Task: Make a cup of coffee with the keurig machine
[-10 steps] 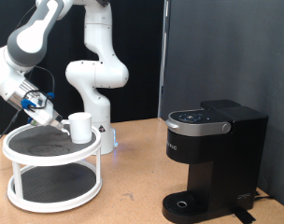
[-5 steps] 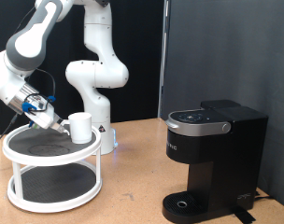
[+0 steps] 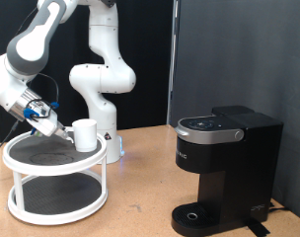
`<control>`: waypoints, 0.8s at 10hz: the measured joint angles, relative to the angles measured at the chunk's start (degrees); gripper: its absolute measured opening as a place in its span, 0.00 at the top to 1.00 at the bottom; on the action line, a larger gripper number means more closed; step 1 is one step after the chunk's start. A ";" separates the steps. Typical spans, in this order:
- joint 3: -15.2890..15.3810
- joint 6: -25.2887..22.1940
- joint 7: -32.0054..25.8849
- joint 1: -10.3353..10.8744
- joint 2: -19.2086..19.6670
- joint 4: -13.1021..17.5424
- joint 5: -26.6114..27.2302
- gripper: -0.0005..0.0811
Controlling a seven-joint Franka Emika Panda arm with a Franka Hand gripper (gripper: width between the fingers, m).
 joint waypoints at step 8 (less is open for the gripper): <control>-0.15 -3.27 0.57 -0.34 -0.47 1.75 0.04 0.99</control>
